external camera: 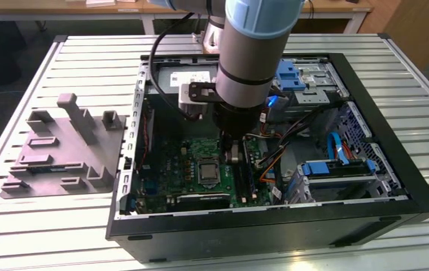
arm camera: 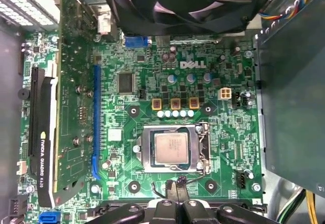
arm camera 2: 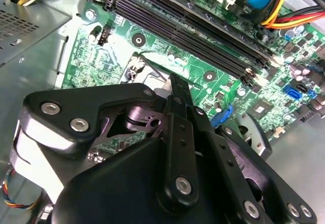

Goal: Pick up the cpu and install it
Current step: 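Install the first cpu locking lever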

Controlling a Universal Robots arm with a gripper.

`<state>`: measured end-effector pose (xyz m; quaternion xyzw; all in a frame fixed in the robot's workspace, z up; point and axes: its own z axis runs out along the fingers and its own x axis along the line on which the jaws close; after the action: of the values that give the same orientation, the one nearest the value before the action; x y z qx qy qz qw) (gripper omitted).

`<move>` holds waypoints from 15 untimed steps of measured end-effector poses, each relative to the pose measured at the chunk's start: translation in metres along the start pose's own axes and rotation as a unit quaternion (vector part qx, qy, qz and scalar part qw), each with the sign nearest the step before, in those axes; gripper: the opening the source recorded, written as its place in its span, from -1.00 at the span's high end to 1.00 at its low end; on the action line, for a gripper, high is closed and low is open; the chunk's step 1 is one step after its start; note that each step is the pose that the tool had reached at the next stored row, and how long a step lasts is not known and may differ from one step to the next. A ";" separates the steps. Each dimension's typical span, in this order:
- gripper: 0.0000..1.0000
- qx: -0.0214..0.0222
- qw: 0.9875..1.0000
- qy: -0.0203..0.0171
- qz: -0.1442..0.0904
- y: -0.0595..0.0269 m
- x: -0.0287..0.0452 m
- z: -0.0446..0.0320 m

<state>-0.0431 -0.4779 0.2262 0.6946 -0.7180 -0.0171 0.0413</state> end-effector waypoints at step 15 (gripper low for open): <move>0.79 0.001 1.000 0.006 -0.021 -0.0002 0.0056 0.0086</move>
<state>-0.0438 -0.4838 0.2178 0.7098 -0.7028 -0.0130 0.0448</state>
